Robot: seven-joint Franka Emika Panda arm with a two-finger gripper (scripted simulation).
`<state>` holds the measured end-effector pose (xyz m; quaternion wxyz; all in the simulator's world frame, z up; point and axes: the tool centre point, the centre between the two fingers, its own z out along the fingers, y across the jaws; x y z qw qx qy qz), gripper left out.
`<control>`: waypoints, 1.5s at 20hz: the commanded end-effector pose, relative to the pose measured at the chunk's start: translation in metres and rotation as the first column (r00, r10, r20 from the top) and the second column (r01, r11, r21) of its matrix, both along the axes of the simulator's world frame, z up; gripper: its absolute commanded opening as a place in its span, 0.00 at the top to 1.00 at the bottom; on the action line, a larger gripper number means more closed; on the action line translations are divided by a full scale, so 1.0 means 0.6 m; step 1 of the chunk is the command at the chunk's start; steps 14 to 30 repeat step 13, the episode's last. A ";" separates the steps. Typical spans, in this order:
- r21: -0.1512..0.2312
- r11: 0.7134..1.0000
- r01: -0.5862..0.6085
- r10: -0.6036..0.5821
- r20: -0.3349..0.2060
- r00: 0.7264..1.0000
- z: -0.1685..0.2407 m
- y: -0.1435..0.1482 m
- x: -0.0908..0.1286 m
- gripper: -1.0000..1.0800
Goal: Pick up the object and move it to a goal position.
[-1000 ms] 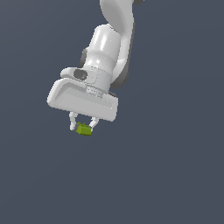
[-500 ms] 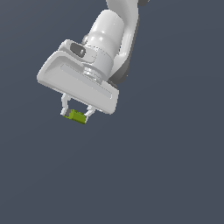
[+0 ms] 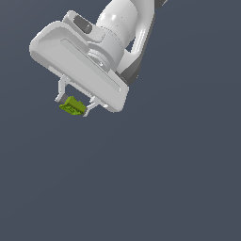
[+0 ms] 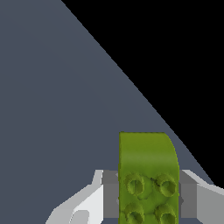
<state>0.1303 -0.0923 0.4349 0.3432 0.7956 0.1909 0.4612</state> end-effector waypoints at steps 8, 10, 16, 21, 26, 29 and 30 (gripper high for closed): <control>-0.015 1.000 0.024 -0.023 0.065 0.998 0.043 -0.003 -0.011 1.00; -0.016 1.000 0.027 -0.025 0.069 0.997 0.045 -0.004 -0.012 1.00; -0.016 0.999 0.028 -0.026 0.069 0.997 0.044 -0.004 -0.012 1.00; -0.016 0.999 0.028 -0.026 0.069 0.997 0.044 -0.004 -0.012 1.00; -0.016 0.999 0.028 -0.026 0.069 0.997 0.044 -0.004 -0.012 1.00; -0.016 0.999 0.028 -0.026 0.069 0.997 0.044 -0.004 -0.012 1.00; -0.016 0.999 0.028 -0.026 0.069 0.997 0.044 -0.004 -0.012 1.00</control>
